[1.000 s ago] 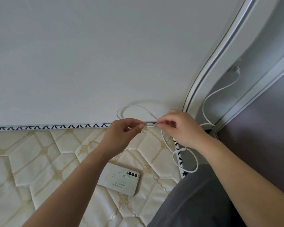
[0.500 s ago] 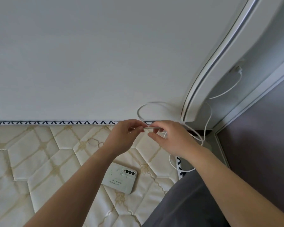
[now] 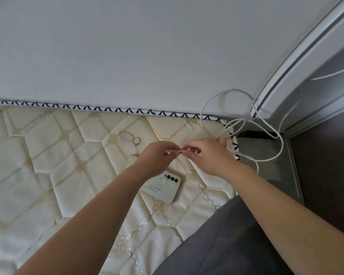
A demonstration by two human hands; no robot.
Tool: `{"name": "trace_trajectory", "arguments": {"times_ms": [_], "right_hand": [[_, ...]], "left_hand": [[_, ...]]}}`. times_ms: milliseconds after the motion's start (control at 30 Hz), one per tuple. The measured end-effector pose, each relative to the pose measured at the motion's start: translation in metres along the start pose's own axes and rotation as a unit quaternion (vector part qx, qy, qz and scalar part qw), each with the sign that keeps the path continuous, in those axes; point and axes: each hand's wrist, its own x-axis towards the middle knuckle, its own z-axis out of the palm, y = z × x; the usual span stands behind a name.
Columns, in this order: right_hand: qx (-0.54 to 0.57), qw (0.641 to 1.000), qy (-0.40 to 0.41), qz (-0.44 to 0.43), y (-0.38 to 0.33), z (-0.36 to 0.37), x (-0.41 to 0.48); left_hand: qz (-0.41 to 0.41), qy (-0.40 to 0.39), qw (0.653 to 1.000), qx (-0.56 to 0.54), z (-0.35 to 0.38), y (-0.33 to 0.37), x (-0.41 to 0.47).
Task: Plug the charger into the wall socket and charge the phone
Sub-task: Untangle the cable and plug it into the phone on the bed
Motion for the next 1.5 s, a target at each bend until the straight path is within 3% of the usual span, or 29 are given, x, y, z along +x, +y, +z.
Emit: {"name": "trace_trajectory", "arguments": {"times_ms": [133,233,400,600,767,867,1067,1267,1500], "right_hand": [[0.034,0.997,-0.009,0.063,0.012,0.011,-0.001],[0.09,0.992,-0.024,0.084,0.021,0.022,-0.01],[0.138,0.979,0.025,0.151,0.022,0.032,-0.014],[0.102,0.985,-0.001,0.14,0.015,0.021,-0.015],[0.001,0.99,-0.039,0.138,0.009,0.016,-0.005],[0.049,0.987,-0.053,0.145,0.006,0.018,-0.003],[0.156,0.976,-0.008,0.15,-0.002,0.013,-0.01],[0.19,0.971,0.087,0.116,-0.006,-0.022,-0.022],[0.137,0.985,0.015,0.109,0.0,-0.045,-0.039]], "left_hand": [[0.002,0.037,0.992,0.118,0.001,-0.032,-0.012],[0.023,0.015,0.983,0.181,0.002,-0.058,-0.025],[0.044,0.015,0.982,0.182,0.003,-0.074,-0.019],[-0.013,0.136,0.978,0.156,-0.006,-0.07,0.003],[0.08,0.042,0.973,0.213,-0.004,-0.072,-0.007],[0.093,0.041,0.966,0.238,-0.002,-0.074,-0.009],[0.098,0.067,0.978,0.17,-0.004,-0.06,-0.002],[0.095,0.11,0.989,0.02,-0.011,-0.036,-0.018],[0.137,0.095,0.986,0.027,-0.006,-0.006,-0.025]]}}
